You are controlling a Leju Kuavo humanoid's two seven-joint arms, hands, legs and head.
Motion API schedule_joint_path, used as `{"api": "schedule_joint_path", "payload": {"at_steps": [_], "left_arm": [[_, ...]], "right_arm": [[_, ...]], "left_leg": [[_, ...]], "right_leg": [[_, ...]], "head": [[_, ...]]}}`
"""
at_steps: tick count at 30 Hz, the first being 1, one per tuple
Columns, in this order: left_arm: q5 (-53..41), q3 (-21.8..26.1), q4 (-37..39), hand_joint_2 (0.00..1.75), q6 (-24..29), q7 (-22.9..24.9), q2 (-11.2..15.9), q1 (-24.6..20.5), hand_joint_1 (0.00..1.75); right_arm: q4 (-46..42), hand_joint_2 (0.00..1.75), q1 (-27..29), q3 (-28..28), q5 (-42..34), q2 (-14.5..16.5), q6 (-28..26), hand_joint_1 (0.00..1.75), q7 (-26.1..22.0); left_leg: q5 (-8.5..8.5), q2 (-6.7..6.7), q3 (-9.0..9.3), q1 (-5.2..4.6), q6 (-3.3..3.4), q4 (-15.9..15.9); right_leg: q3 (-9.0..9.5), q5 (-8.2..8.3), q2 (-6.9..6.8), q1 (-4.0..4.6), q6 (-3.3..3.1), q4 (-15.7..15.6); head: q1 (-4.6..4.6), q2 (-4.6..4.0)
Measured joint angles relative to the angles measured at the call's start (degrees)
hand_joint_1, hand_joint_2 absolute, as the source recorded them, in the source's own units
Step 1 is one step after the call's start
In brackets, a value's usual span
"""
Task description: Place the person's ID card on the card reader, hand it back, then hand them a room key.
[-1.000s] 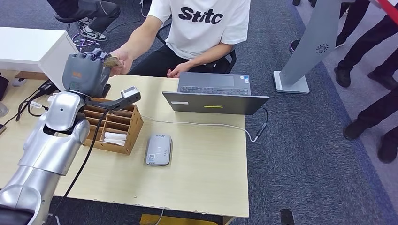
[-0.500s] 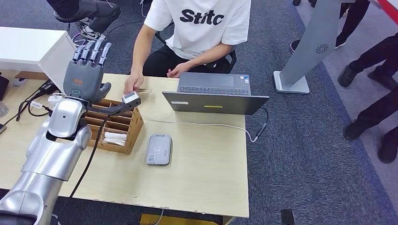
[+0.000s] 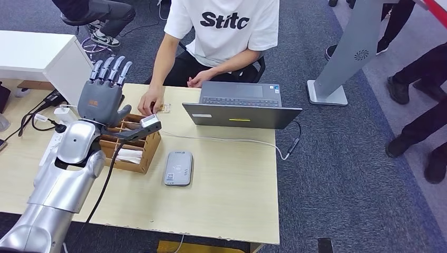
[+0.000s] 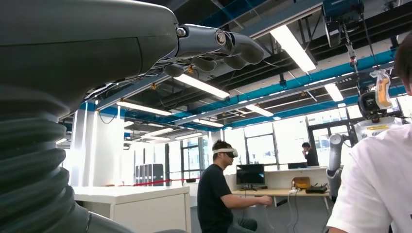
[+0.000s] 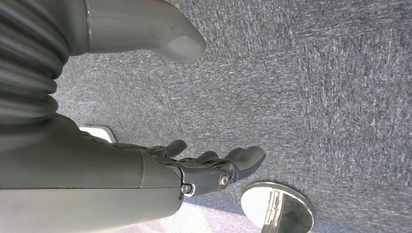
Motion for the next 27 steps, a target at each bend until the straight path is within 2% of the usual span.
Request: {"api": "schedule_joint_path", "payload": {"at_steps": [6, 13, 19, 27], "left_arm": [[3.61, 0.0, -4.35, 1.75, -3.23, -2.39, 0.4, 3.71, 0.0], [9.74, -0.02, -8.8, 1.75, -9.01, -3.58, 1.48, 5.57, 0.0], [15.71, -0.04, -12.34, 1.75, -13.92, -4.55, 3.4, 6.34, 0.0], [19.91, -0.24, -14.97, 1.75, -17.11, -5.43, 6.53, 6.64, 0.0]], "right_arm": [[-0.01, 1.75, 0.81, -0.86, -0.86, -0.03, 0.04, 0.0, -0.79], [-0.02, 1.75, 1.42, -1.77, -1.72, -0.08, -0.03, 0.0, -0.91], [-0.02, 1.75, 1.58, -2.69, -2.08, -0.11, -0.04, 0.0, -0.91], [-0.02, 1.75, 1.59, -3.15, -2.44, -0.11, -0.04, 0.0, -0.96]], "left_leg": [[-0.01, 0.0, -0.01, 0.0, -0.01, 0.0], [-0.01, 0.0, -0.01, 0.0, -0.01, -0.01], [-0.01, 0.01, 0.0, 0.01, -0.01, -0.01], [-0.01, 0.01, 0.0, 0.02, -0.01, -0.01]], "right_leg": [[-0.01, -0.01, 0.0, 0.0, 0.0, 0.0], [-0.01, -0.01, 0.0, 0.0, 0.0, 0.0], [-0.01, -0.01, 0.0, 0.01, 0.0, 0.0], [-0.02, -0.02, 0.01, 0.0, 0.0, 0.0]], "head": [[0.01, 0.0], [0.01, 0.0], [0.01, 0.0], [0.01, 0.0]]}}
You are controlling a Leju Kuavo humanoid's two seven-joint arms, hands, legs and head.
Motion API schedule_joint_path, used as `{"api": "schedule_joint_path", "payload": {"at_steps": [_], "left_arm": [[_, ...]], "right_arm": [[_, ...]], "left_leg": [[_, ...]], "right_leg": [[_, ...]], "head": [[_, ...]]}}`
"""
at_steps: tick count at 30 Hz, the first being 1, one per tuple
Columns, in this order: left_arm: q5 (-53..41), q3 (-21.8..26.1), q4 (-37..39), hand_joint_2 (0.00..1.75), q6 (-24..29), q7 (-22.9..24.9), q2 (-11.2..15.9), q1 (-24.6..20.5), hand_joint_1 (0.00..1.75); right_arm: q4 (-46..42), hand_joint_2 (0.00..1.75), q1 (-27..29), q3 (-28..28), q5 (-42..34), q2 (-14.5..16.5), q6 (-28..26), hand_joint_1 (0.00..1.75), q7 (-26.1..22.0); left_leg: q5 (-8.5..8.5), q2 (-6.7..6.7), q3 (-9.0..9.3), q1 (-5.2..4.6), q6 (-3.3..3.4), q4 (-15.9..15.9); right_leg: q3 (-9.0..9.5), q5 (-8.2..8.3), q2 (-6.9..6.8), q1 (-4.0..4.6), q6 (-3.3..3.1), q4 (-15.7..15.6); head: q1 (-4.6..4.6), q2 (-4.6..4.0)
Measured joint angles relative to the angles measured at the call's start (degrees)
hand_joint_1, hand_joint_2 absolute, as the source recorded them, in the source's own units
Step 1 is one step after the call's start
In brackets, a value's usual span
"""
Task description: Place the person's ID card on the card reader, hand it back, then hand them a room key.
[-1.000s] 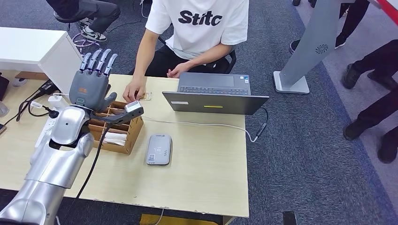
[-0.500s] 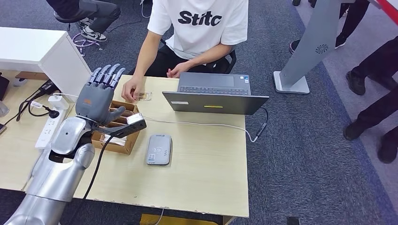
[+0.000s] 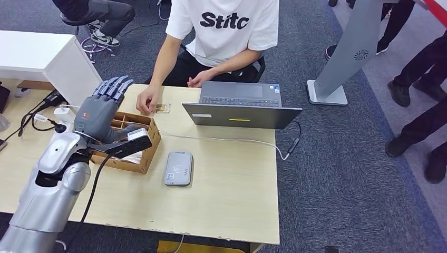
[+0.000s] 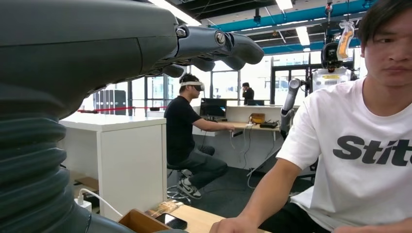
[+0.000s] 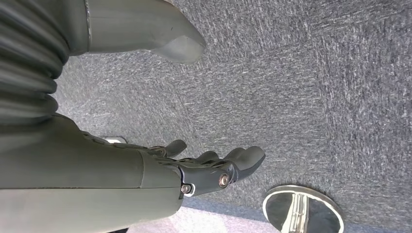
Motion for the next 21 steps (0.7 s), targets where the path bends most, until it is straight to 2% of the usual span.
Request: {"api": "schedule_joint_path", "payload": {"at_steps": [21], "left_arm": [[12.23, -1.35, -6.09, 1.75, -9.47, -0.34, 8.23, -0.07, 0.0]], "right_arm": [[0.0, 1.75, 0.0, -1.24, -0.74, -0.17, 0.03, 0.0, -0.67]], "left_leg": [[0.0, 0.04, 0.01, 0.02, 0.0, -0.01]], "right_leg": [[-0.02, 0.0, 0.03, 0.0, -0.01, 0.0]], "head": [[0.01, 0.0]]}}
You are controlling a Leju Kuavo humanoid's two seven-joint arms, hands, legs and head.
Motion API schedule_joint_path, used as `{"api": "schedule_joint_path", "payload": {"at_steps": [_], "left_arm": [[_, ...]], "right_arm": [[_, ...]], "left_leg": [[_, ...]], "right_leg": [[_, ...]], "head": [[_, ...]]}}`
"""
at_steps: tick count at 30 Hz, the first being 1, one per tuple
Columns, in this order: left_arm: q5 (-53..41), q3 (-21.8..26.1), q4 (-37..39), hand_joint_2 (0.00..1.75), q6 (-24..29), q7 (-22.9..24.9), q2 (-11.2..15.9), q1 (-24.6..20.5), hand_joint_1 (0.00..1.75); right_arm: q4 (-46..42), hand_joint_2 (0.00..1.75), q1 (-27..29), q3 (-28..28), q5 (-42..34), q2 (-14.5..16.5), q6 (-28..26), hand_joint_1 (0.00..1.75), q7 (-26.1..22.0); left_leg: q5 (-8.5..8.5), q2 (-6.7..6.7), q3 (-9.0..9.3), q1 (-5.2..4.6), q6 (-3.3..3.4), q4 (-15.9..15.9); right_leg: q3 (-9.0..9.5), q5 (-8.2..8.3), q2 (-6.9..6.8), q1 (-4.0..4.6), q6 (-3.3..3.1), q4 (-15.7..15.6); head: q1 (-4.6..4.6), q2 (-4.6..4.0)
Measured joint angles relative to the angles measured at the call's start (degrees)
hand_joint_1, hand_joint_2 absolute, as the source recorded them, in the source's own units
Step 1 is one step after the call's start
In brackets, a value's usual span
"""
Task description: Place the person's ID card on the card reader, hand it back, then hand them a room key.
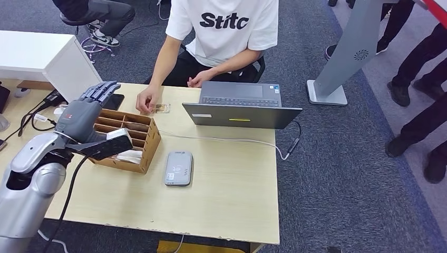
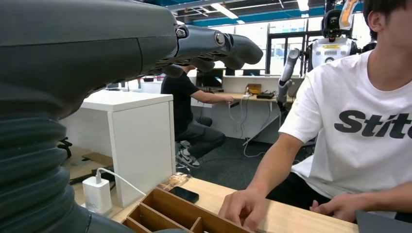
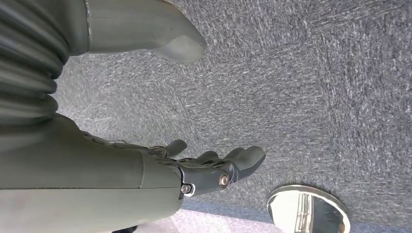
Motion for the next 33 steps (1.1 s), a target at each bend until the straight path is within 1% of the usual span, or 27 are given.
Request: {"api": "schedule_joint_path", "payload": {"at_steps": [8, 19, 22, 25, 29, 33], "left_arm": [[4.66, -1.56, -3.37, 1.75, -2.13, -0.73, 2.47, 0.03, 0.0], [6.19, -2.57, -5.07, 1.75, -2.62, -0.73, 3.75, 0.16, 0.0], [6.99, -3.09, -5.52, 1.75, -2.78, -0.69, 4.46, 0.57, 0.0], [8.68, -3.55, -5.96, 1.75, -3.58, -0.64, 5.72, 1.32, 0.0], [12.04, -3.86, -6.74, 1.75, -5.41, -0.81, 8.24, 2.81, 0.0], [14.33, -3.9, -7.51, 1.75, -6.04, -0.8, 10.91, 4.89, 0.0]], "right_arm": [[0.0, 1.75, -0.01, -0.09, -0.31, -0.11, 0.03, 0.0, -0.11], [0.0, 1.75, -0.02, -0.73, -0.36, -0.13, 0.03, 0.0, -0.15], [0.0, 1.75, -0.02, -0.9, -0.42, -0.13, 0.04, 0.0, -0.22], [0.0, 1.75, -0.02, -0.98, -0.42, -0.13, 0.04, 0.0, -0.23], [0.0, 1.75, -0.01, -1.02, -0.42, -0.14, 0.03, 0.0, -0.22], [0.0, 1.75, -0.01, -1.02, -0.42, -0.15, 0.04, 0.0, -0.22]], "left_leg": [[0.0, 0.0, 0.0, -0.01, 0.0, 0.0], [0.0, -0.01, 0.0, 0.0, 0.0, 0.0], [0.0, -0.01, -0.01, 0.0, 0.0, 0.0], [0.0, 0.0, -0.01, 0.0, 0.0, -0.01], [0.0, 0.02, 0.0, 0.0, 0.0, -0.03], [0.0, 0.03, 0.0, 0.0, -0.01, -0.04]], "right_leg": [[0.0, 0.0, 0.0, 0.0, 0.0, 0.0], [0.01, 0.0, 0.0, 0.0, 0.0, 0.0], [0.01, 0.0, 0.0, 0.0, 0.0, 0.0], [0.0, 0.0, 0.01, 0.0, 0.0, 0.0], [0.0, -0.01, 0.04, 0.01, -0.01, 0.0], [-0.01, -0.02, 0.04, 0.01, -0.03, 0.0]], "head": [[-0.01, 0.0], [-0.01, 0.0], [0.0, 0.0], [0.0, 0.0], [-0.02, 0.0], [-0.01, 0.0]]}}
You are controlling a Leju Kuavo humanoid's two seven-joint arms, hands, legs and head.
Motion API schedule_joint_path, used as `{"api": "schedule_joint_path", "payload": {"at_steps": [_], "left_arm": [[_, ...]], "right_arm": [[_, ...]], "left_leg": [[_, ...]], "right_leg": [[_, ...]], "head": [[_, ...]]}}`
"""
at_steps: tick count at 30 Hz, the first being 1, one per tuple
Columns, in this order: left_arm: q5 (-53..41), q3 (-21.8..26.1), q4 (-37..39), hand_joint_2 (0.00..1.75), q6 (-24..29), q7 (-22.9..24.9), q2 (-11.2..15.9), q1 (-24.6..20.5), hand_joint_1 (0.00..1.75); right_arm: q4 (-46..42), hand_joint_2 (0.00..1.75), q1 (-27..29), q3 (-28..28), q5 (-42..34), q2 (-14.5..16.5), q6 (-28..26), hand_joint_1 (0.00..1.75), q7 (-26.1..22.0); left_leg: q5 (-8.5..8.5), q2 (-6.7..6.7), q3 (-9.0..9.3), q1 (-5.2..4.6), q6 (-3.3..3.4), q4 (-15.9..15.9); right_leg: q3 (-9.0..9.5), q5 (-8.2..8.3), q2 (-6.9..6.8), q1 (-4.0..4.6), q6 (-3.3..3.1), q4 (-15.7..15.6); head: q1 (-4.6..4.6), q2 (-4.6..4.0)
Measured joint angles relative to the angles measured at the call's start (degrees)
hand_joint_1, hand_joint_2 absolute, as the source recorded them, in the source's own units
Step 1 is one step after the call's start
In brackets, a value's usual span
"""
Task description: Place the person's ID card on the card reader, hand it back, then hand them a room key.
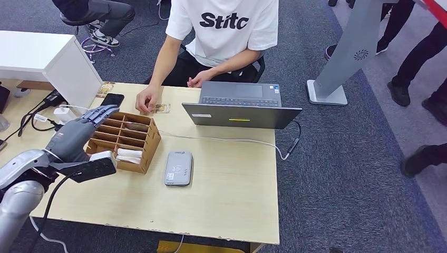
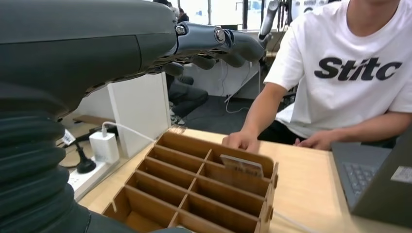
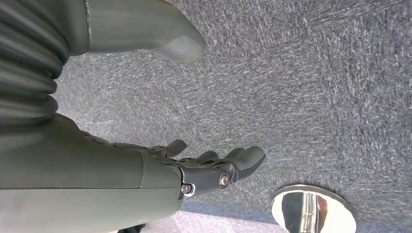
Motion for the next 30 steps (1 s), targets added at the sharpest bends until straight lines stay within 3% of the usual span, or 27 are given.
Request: {"api": "schedule_joint_path", "payload": {"at_steps": [12, 30], "left_arm": [[2.28, -0.07, -2.26, 1.75, -0.75, 1.1, 5.96, 4.44, 0.0], [1.29, -0.24, -2.29, 1.75, -0.49, 2.18, 6.5, 5.59, 0.0]], "right_arm": [[0.0, 1.75, -0.01, 0.0, 0.23, -0.02, 0.03, 0.0, 0.12], [0.0, 1.75, -0.02, 0.0, 0.54, -0.02, 0.03, 0.0, 0.16]], "left_leg": [[0.0, -0.01, 0.0, 0.01, 0.0, -0.01], [0.0, -0.01, -0.01, 0.01, 0.0, -0.01]], "right_leg": [[0.0, -0.01, -0.01, -0.01, -0.01, 0.0], [0.0, -0.01, -0.02, 0.0, -0.01, 0.0]], "head": [[0.02, 0.0], [0.02, 0.0]]}}
